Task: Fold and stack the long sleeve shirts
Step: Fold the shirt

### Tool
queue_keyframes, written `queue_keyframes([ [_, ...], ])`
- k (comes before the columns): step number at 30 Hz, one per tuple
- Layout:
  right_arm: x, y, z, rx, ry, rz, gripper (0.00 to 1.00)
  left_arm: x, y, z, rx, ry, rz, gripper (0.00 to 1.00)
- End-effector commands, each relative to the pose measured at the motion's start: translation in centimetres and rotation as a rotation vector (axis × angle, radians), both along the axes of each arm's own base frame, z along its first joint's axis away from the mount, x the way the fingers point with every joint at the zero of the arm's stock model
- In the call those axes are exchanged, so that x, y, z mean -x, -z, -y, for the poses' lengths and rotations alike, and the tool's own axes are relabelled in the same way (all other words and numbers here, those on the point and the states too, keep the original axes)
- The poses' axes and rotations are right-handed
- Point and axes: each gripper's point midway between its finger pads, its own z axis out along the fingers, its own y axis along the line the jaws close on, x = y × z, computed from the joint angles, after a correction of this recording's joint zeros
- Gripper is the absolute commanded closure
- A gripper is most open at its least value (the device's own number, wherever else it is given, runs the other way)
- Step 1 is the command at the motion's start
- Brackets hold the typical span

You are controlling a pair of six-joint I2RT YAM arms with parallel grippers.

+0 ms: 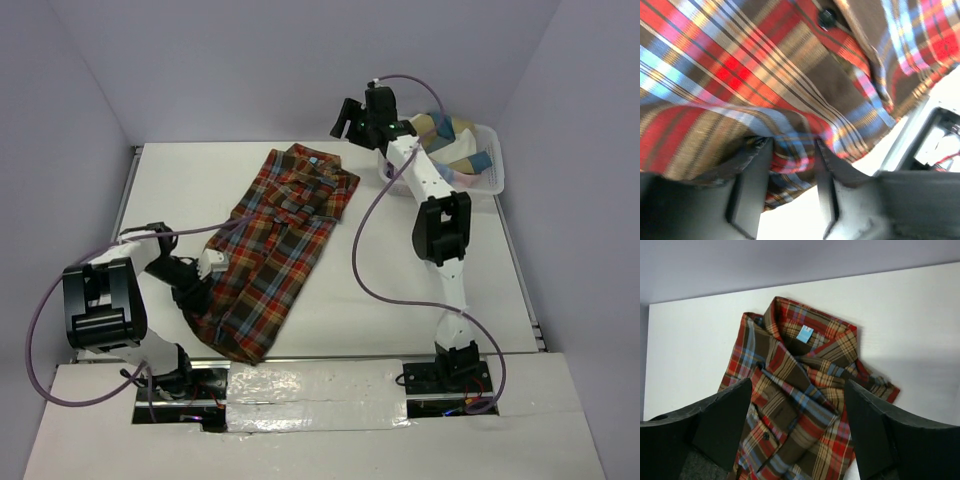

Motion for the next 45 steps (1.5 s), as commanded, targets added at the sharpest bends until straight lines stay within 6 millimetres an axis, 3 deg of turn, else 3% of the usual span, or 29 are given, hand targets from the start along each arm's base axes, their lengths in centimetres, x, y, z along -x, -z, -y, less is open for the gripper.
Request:
queue_keyframes([
  [1,5.0,-2.6,-1.3,0.073,-0.022,-0.023,0.20,2.4,-1.9,0.1,0.033,0.020,-0.053,0.46],
  [2,6.6,-4.0,-1.3,0.070,-0.012,-0.018,0.21,1.6,-2.6,-0.6,0.036,-0.028,-0.029,0.45],
  [3,7.8,-3.1,-1.2,0.068,0.003,-0.052,0.22,1.1,-3.0,-1.1,0.038,-0.055,-0.010,0.44],
  [4,10.1,-1.5,-1.0,0.026,0.039,-0.117,0.23,0.6,-3.4,-2.1,0.041,-0.110,0.012,0.42],
  [6,12.2,0.2,-1.0,-0.049,0.061,-0.176,0.24,-0.6,-4.5,-3.3,0.040,-0.158,0.047,0.40],
  [7,13.9,3.2,-0.8,-0.100,0.104,-0.252,0.25,-0.9,-4.9,-3.9,0.038,-0.183,0.052,0.38],
  [8,14.8,2.6,-0.8,-0.138,0.115,-0.256,0.25,-1.2,-5.1,-4.5,0.041,-0.204,0.046,0.37],
  [10,16.0,5.0,-0.3,-0.162,0.156,-0.310,0.26,-2.1,-6.4,-5.9,0.067,-0.254,0.067,0.37],
  [13,16.3,6.6,-0.4,-0.196,0.198,-0.366,0.27,-4.6,-7.2,-8.3,0.083,-0.346,0.122,0.36],
  [16,15.9,9.7,-0.7,-0.193,0.231,-0.438,0.30,-7.4,-6.8,-9.5,0.083,-0.466,0.164,0.32],
  [18,15.5,10.2,-1.3,-0.207,0.231,-0.456,0.31,-7.9,-6.3,-8.2,0.098,-0.470,0.158,0.32],
  [20,15.5,12.2,-1.3,-0.184,0.238,-0.501,0.32,-7.9,-5.0,-6.2,0.084,-0.426,0.143,0.31],
  [23,15.3,13.8,-1.8,-0.174,0.228,-0.543,0.36,-6.9,-3.0,-3.8,0.079,-0.353,0.109,0.31],
  [25,15.2,14.8,-2.3,-0.174,0.216,-0.567,0.47,-5.9,-1.6,-3.2,0.076,-0.332,0.067,0.31],
  [27,14.9,15.0,-2.9,-0.172,0.204,-0.570,0.51,-5.7,-0.5,-3.8,0.034,-0.329,0.056,0.32],
  [30,14.9,16.5,-3.7,-0.131,0.185,-0.605,0.65,-4.4,1.4,-4.3,-0.017,-0.304,0.014,0.37],
  [34,14.6,16.3,-4.0,-0.101,0.194,-0.598,0.68,-2.7,2.4,-3.1,-0.038,-0.209,-0.011,0.43],
  [36,14.4,16.4,-4.2,-0.112,0.197,-0.597,0.75,-2.2,2.5,-2.5,-0.035,-0.178,-0.011,0.45],
  [39,13.0,16.4,-4.5,-0.105,0.196,-0.581,0.84,-1.3,2.3,-0.5,-0.004,-0.082,-0.018,0.46],
  [42,9.2,15.8,-4.7,-0.079,0.192,-0.515,0.85,-1.5,1.6,1.6,0.046,-0.018,-0.013,0.45],
  [43,6.3,12.8,-5.1,-0.095,0.165,-0.419,0.85,-1.6,1.7,1.9,0.036,0.003,-0.011,0.44],
  [44,5.5,14.6,-5.2,-0.081,0.149,-0.431,0.86,-1.7,1.8,2.2,0.027,0.016,-0.020,0.44],
  [45,4.4,13.9,-5.3,-0.086,0.137,-0.405,0.86,-2.0,1.8,2.8,0.019,0.053,-0.010,0.44],
])
